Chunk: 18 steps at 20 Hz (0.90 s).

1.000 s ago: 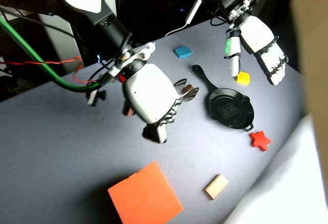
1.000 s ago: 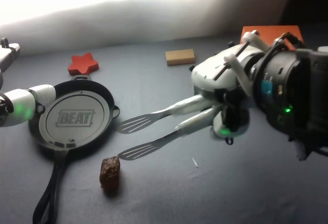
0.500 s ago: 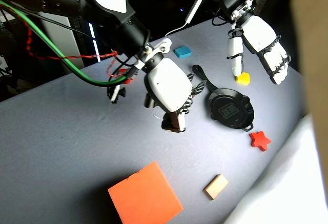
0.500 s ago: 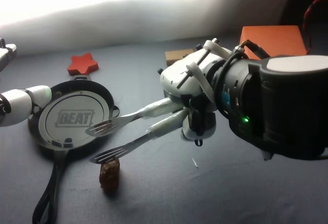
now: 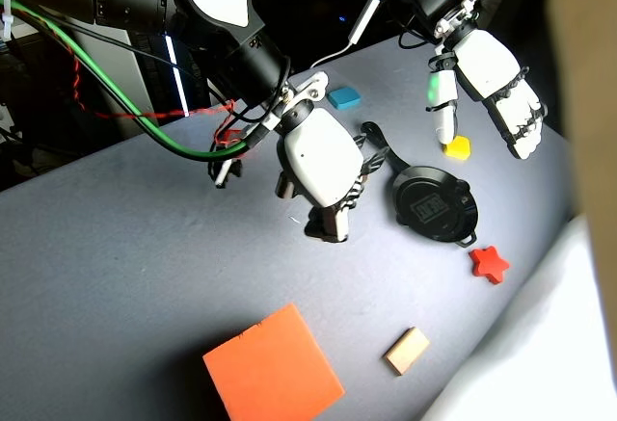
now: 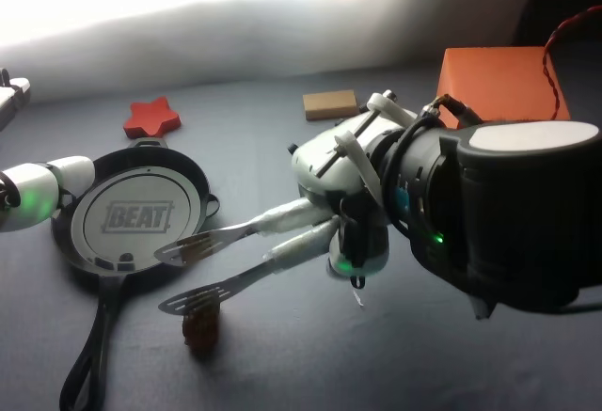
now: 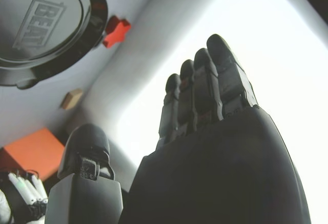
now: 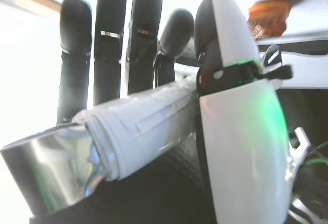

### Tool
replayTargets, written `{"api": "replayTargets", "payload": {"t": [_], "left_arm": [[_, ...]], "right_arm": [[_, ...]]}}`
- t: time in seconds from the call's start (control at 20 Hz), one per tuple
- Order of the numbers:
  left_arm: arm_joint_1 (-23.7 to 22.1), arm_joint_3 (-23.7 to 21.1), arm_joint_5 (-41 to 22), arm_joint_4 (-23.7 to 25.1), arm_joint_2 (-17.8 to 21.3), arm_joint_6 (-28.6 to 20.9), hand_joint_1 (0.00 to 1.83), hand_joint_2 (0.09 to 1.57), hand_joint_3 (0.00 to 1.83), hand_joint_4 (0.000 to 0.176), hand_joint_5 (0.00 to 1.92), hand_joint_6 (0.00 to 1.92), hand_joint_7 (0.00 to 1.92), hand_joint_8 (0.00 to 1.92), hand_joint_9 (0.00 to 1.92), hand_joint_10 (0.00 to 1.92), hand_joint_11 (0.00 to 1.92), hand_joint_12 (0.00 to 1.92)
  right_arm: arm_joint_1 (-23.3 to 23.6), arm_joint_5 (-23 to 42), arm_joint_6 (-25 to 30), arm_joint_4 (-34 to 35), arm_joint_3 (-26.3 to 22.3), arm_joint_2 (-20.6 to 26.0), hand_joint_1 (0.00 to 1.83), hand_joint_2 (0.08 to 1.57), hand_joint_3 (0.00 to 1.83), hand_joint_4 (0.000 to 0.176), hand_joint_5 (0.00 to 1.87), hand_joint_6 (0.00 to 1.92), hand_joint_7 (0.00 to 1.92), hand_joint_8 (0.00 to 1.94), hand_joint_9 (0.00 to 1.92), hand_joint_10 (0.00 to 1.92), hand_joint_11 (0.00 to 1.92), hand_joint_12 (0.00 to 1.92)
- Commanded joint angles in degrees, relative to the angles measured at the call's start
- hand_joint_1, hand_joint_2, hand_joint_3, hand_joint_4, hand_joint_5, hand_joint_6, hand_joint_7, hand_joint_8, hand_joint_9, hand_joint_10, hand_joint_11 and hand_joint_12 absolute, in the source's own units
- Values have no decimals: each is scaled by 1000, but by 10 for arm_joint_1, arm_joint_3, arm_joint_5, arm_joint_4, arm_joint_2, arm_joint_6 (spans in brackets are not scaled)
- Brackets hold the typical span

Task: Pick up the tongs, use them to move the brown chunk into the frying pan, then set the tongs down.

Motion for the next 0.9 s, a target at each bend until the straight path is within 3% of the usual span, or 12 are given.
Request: {"api": "replayTargets", "payload": {"t": [0.0, 0.25, 0.4, 0.85], "left_arm": [[-4, 3, -57, 31, 7, -3, 139, 1235, 0, 3, 101, 6, 127, 5, 125, 4, 0, 491], [-4, 2, -57, 31, 7, -3, 99, 1239, 0, 9, 102, 2, 113, 1, 113, 2, 0, 473], [-4, 0, -57, 31, 7, -4, 112, 1242, 0, 2, 111, 3, 125, 2, 120, 3, 0, 477], [-5, -3, -57, 31, 7, -5, 143, 1241, 0, 5, 104, 0, 123, 0, 128, 1, 0, 518]], "right_arm": [[0, 8, 2, -30, -1, -1, 1123, 1182, 0, 0, 845, 1180, 1180, 30, 908, 623, 598, 1457], [-10, 5, 4, -30, 1, -10, 1114, 1193, 4, 0, 818, 1219, 1168, 22, 899, 622, 585, 1461], [-17, 5, 4, -31, 5, -14, 1112, 1197, 0, 0, 814, 1225, 1162, 18, 889, 626, 569, 1471], [-26, 6, 7, -31, 27, -20, 1106, 1207, 2, 0, 794, 1254, 1143, 7, 863, 606, 544, 1471]]}}
